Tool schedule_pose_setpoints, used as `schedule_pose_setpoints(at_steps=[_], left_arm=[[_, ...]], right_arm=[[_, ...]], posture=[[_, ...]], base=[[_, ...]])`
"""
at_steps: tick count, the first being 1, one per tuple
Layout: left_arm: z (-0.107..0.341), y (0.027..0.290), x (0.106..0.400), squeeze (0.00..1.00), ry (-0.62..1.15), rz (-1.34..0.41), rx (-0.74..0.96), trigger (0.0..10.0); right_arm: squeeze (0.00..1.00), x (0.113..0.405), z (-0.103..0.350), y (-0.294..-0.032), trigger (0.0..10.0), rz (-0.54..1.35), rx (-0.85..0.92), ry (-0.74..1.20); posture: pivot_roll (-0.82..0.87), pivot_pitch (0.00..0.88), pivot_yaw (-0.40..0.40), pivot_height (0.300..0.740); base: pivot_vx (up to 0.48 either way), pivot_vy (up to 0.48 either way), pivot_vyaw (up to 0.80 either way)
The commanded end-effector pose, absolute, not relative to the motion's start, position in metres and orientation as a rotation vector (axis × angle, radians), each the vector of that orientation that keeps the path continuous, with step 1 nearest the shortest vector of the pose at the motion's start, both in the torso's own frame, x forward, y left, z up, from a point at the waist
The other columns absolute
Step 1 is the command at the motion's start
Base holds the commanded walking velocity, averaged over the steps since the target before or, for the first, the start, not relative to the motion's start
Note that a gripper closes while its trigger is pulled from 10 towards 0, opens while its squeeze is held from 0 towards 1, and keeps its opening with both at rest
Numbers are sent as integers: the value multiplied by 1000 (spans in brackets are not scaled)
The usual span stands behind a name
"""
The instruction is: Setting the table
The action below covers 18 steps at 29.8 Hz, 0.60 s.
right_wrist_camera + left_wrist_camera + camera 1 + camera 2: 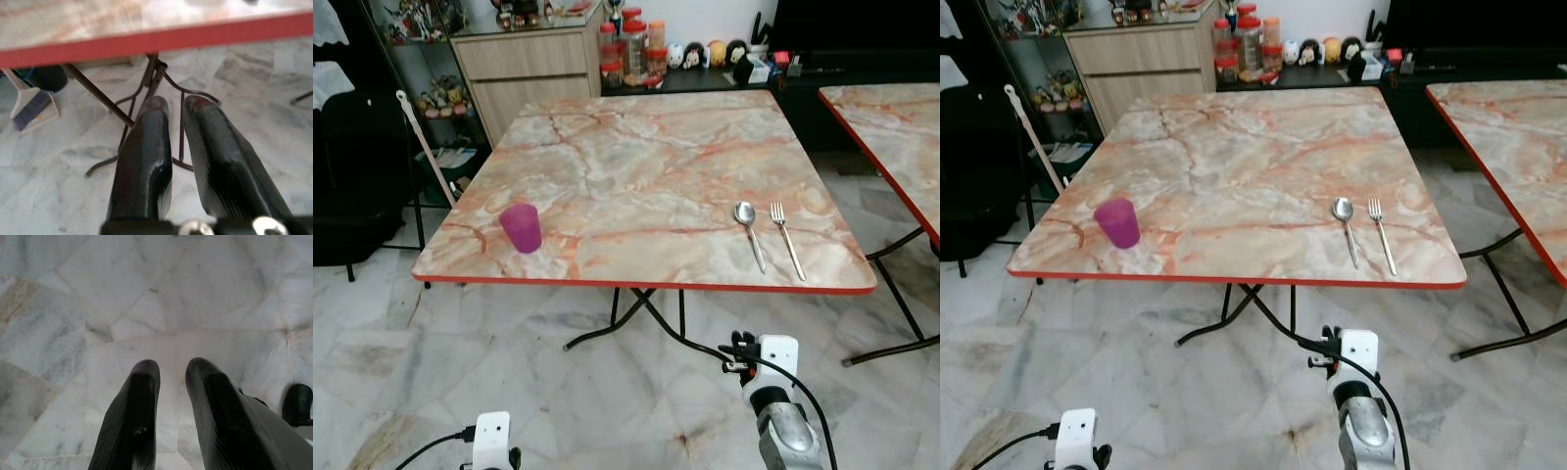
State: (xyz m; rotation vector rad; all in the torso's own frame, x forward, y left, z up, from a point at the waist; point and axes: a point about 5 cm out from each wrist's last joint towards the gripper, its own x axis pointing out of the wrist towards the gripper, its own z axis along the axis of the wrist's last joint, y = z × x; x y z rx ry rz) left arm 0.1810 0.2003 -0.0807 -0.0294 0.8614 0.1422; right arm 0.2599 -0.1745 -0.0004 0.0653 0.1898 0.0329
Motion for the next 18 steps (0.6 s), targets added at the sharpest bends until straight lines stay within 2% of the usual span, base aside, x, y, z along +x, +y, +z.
schedule_pose_setpoints(at_steps=[1,3,7,8,15,16,18], left_arm=[[-82,203,178,0,867,155,-38,10000],[-82,202,178,0,867,157,-39,10000],[-82,201,178,0,870,167,-49,10000],[-82,200,178,0,872,161,-56,10000],[-83,196,180,0,888,150,-52,10000],[-83,195,180,0,887,154,-59,10000],[-83,194,180,0,884,164,-71,10000]], right_arm=[[0,269,15,-161,10000,81,71,104],[0,272,20,-157,10000,93,70,79],[0,299,53,-147,10000,88,111,-40],[0,310,61,-144,10000,86,109,-48],[0,332,83,-146,10000,56,103,-68],[1000,334,84,-149,10000,42,110,-63],[1000,336,85,-152,10000,24,90,-52]], posture=[[0,0,77,740],[2,0,75,740],[-22,0,85,740],[-20,0,84,740],[-11,0,69,740],[-3,0,60,740],[0,0,56,740]], base=[[0,0,0],[0,0,0],[0,0,0],[0,0,0],[0,0,0],[0,0,0],[0,0,0]])
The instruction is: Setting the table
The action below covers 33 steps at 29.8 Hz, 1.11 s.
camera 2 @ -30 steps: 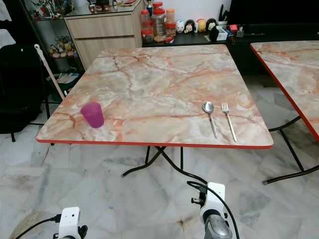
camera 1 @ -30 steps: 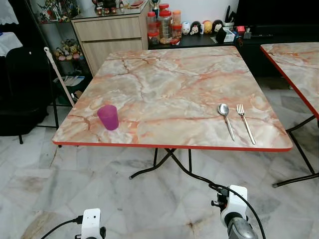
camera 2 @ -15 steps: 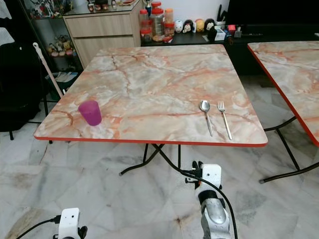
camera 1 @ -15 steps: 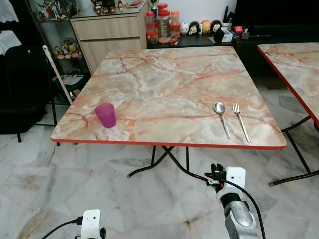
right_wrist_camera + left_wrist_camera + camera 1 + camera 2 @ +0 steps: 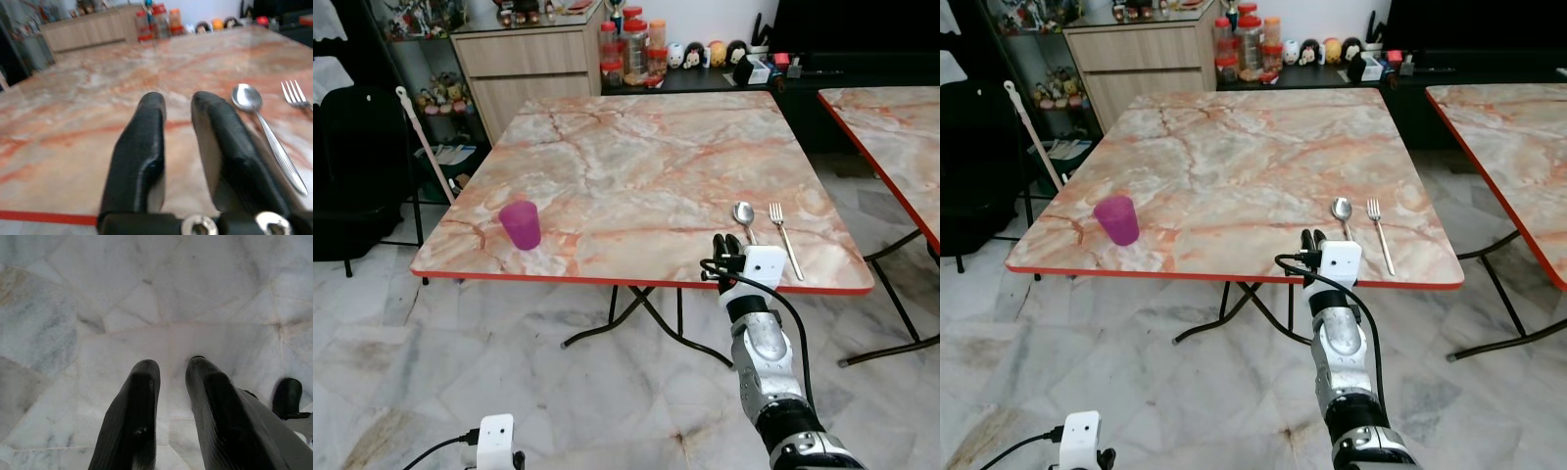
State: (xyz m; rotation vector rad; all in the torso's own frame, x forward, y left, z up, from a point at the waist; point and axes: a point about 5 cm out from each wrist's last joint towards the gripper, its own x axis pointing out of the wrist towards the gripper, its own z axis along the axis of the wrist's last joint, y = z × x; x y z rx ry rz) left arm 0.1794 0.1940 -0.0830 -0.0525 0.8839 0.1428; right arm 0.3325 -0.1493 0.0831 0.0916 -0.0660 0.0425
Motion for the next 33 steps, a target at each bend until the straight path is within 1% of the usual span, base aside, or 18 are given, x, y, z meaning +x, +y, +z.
schedule_pose_setpoints(at_steps=[1,3,5,9,10,17,26,33], left_arm=[[-83,194,180,0,883,167,-73,10000],[-83,194,180,0,883,168,-75,10000],[-84,195,179,0,896,177,-72,10000],[-84,193,178,0,904,175,-64,10000],[-84,193,179,0,902,174,-62,10000],[-84,194,179,0,898,181,-70,10000],[-83,196,179,0,894,187,-72,10000],[-83,197,179,0,885,190,-79,10000]], right_arm=[[1000,337,85,-153,10000,21,85,-49],[1000,338,85,-153,10000,18,83,-47],[1000,343,90,-152,10000,33,95,-46],[1000,349,93,-145,10000,50,62,-27],[0,350,94,-143,10000,55,59,-30],[0,351,94,-138,10000,46,72,-18],[0,356,99,-141,10000,47,71,-27],[0,354,96,-140,10000,50,69,-25]], posture=[[0,0,56,740],[0,0,56,740],[-1,0,45,740],[5,0,41,740],[5,0,41,740],[23,0,40,740],[21,0,44,740],[24,0,46,740]], base=[[0,0,0],[0,0,0],[349,0,0],[480,0,0],[480,0,0],[480,0,0],[480,0,0],[480,0,0]])
